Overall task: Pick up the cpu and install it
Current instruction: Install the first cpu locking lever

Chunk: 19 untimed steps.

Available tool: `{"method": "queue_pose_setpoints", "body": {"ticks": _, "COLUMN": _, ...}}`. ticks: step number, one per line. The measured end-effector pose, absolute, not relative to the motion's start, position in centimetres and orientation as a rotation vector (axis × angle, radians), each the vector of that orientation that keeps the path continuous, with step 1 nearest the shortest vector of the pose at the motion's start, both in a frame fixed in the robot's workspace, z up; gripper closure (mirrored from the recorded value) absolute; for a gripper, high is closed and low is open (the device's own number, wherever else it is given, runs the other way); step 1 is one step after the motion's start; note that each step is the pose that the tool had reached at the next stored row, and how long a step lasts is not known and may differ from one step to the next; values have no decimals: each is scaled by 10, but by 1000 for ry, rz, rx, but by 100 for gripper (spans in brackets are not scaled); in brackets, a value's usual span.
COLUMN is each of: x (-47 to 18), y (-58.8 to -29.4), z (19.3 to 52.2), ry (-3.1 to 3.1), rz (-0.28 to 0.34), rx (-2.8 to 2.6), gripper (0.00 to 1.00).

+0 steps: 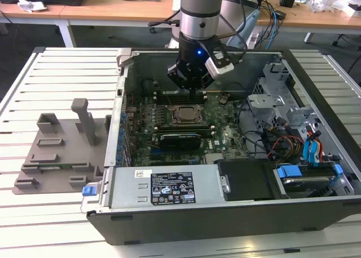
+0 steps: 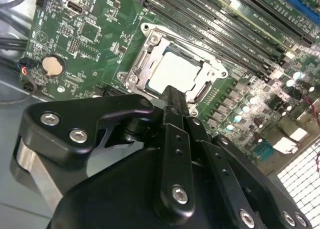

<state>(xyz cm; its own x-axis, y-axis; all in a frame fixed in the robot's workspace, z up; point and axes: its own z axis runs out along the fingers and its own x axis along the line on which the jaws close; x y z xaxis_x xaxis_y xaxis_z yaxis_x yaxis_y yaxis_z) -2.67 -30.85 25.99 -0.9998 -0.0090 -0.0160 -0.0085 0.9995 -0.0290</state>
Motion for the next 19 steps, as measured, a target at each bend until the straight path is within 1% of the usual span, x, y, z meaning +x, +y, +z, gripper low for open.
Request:
{"method": "queue_pose_setpoints", "body": {"ticks": 9, "x": -27, "y": -309, "z": 260, "ry": 3113, "rz": -43, "rx": -252, "gripper": 89}}
{"method": "queue_pose_setpoints", "body": {"ticks": 12, "x": -27, "y": -309, "z": 260, "ry": 3112, "rz": -2, "rx": -235, "gripper": 89}}
{"method": "queue_pose_setpoints", "body": {"ticks": 14, "x": -27, "y": -309, "z": 260, "ry": 3118, "rz": -5, "rx": -142, "gripper": 89}}
{"method": "queue_pose_setpoints", "body": {"ticks": 19, "x": -28, "y": -308, "z": 260, "ry": 3118, "rz": -6, "rx": -137, "gripper": 89}}
